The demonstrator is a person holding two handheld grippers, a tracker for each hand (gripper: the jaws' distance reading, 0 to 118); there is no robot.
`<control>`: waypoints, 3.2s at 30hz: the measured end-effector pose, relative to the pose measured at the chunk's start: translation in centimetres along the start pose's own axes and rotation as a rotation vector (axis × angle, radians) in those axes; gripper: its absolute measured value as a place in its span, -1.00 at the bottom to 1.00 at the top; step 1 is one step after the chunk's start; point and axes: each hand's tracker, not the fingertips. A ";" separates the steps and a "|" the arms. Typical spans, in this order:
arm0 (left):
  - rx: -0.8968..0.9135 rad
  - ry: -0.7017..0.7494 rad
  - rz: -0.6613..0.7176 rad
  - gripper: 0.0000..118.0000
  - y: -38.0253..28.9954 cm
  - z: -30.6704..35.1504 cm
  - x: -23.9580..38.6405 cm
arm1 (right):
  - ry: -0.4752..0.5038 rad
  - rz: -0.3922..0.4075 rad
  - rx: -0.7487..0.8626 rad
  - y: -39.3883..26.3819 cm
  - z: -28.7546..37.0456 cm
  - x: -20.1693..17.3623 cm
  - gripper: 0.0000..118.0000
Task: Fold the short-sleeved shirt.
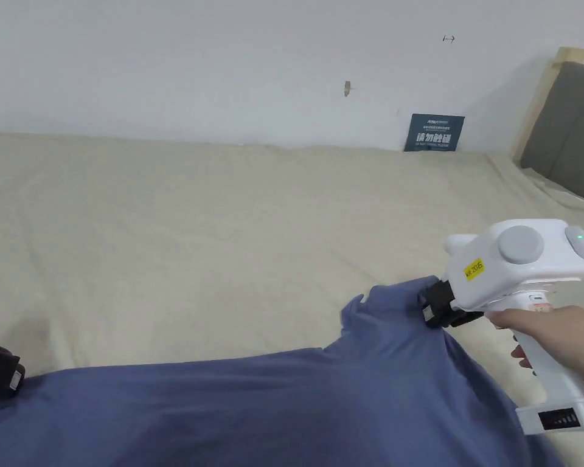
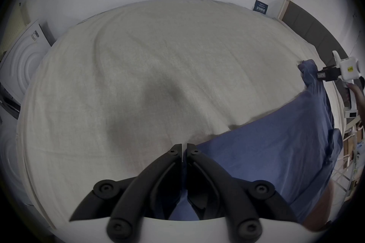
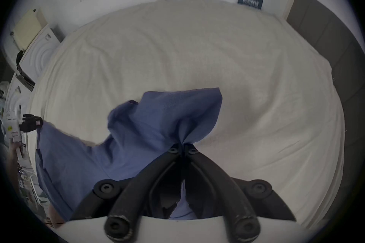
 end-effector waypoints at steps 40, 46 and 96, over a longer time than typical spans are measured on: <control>0.000 -0.185 0.113 -0.94 -23.5 11.2 8.5 | 0.130 -0.165 0.006 -30.8 14.4 2.4 -0.97; 0.023 -0.184 0.122 -0.06 -23.7 12.5 8.9 | -0.067 -0.111 -0.011 -31.6 14.7 2.4 0.35; 0.008 -1.050 0.575 1.00 -24.3 3.4 -2.0 | 0.332 0.005 0.389 -28.9 20.2 -17.0 -1.00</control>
